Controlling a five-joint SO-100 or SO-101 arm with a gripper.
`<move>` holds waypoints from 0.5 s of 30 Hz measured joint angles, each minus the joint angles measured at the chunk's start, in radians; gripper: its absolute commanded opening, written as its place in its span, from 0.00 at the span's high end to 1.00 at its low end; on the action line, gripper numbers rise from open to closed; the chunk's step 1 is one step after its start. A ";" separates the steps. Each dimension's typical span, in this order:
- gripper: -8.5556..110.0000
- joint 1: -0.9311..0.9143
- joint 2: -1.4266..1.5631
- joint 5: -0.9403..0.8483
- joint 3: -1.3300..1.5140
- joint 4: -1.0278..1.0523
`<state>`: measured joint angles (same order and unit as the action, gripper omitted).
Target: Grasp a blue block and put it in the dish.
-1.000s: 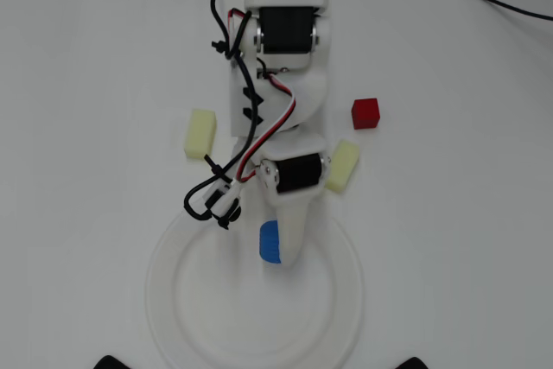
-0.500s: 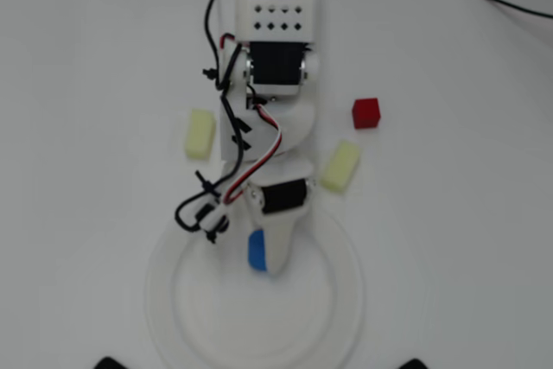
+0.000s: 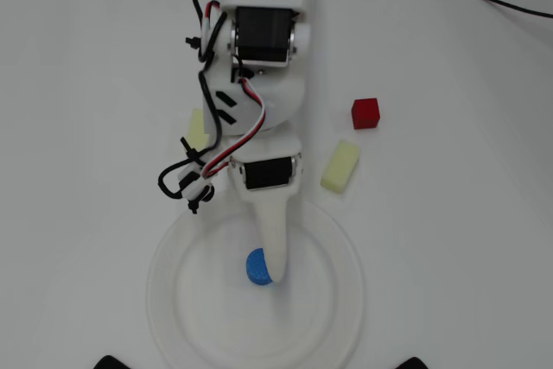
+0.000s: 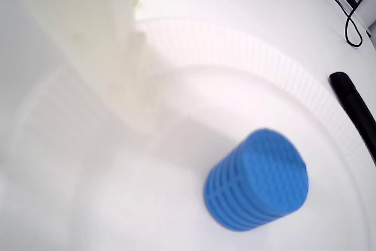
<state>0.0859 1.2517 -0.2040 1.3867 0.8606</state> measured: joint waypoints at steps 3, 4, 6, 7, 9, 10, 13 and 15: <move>0.49 -0.002 0.097 0.012 -0.009 0.124; 0.48 -0.006 0.132 0.015 -0.009 0.167; 0.47 -0.015 0.210 0.023 -0.011 0.261; 0.47 -0.017 0.249 0.025 -0.009 0.304; 0.47 -0.014 0.347 0.028 0.038 0.360; 0.47 -0.008 0.408 0.028 0.081 0.374; 0.47 -0.008 0.580 0.026 0.245 0.390; 0.47 -0.020 0.684 0.026 0.353 0.391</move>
<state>0.0660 1.9359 -0.1779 1.7395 1.2517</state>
